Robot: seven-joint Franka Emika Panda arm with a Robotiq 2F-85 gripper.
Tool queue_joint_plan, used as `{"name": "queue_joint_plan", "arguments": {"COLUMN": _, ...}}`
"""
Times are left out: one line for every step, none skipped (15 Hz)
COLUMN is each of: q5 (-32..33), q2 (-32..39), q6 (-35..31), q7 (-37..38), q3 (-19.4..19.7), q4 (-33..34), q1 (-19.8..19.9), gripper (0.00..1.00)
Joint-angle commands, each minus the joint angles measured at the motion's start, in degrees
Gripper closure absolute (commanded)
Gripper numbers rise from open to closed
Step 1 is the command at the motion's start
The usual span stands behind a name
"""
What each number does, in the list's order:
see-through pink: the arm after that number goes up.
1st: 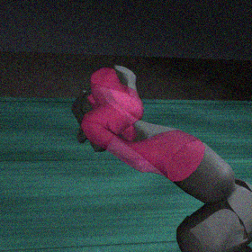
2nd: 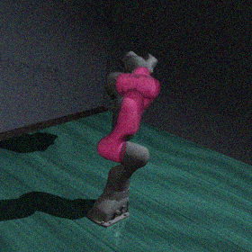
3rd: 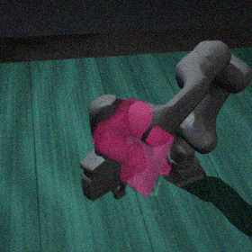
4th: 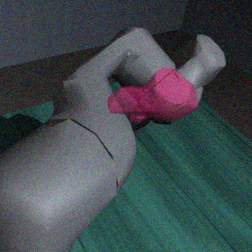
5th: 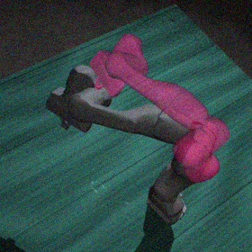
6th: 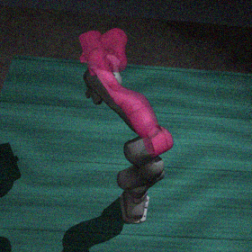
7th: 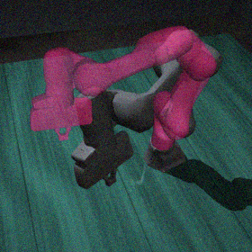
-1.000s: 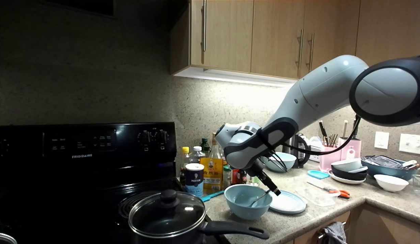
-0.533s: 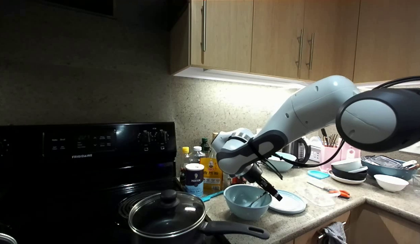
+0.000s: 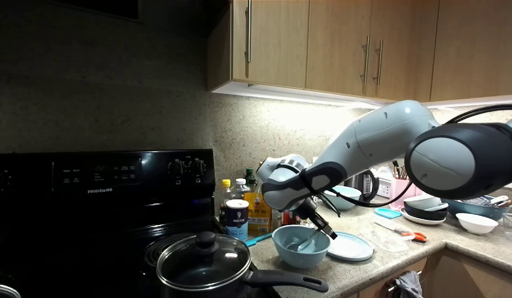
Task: Put the spoon on the blue plate
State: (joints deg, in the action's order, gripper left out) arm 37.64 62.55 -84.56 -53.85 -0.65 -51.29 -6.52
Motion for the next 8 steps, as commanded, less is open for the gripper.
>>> {"name": "queue_joint_plan", "arguments": {"q5": -1.7, "q2": 0.2, "q6": 0.6, "q7": -0.9, "q3": 0.9, "q4": 1.6, "q1": -0.3, "gripper": 0.95}}
{"name": "queue_joint_plan", "arguments": {"q5": -1.9, "q2": -0.2, "q6": 0.2, "q7": -0.6, "q3": 0.9, "q4": 1.2, "q1": -0.2, "gripper": 0.94}}
{"name": "queue_joint_plan", "arguments": {"q5": -1.0, "q2": -0.6, "q6": 0.0, "q7": -0.1, "q3": -0.2, "q4": 0.7, "q1": 0.5, "gripper": 0.94}}
{"name": "queue_joint_plan", "arguments": {"q5": -1.2, "q2": -1.2, "q6": -0.2, "q7": 0.4, "q3": -0.3, "q4": 0.2, "q1": 0.7, "gripper": 0.93}}
{"name": "queue_joint_plan", "arguments": {"q5": -1.3, "q2": -1.5, "q6": -0.3, "q7": 0.9, "q3": -0.4, "q4": -0.2, "q1": 0.9, "gripper": 0.93}}
{"name": "queue_joint_plan", "arguments": {"q5": -1.5, "q2": -2.1, "q6": -0.2, "q7": 2.0, "q3": -0.4, "q4": -1.1, "q1": 1.1, "gripper": 0.93}}
{"name": "queue_joint_plan", "arguments": {"q5": -1.6, "q2": -2.5, "q6": -0.2, "q7": 3.0, "q3": -0.3, "q4": -1.6, "q1": 1.2, "gripper": 0.94}}
{"name": "queue_joint_plan", "arguments": {"q5": -2.3, "q2": -3.6, "q6": -1.0, "q7": 5.1, "q3": -0.5, "q4": -3.1, "q1": 1.8, "gripper": 0.94}}
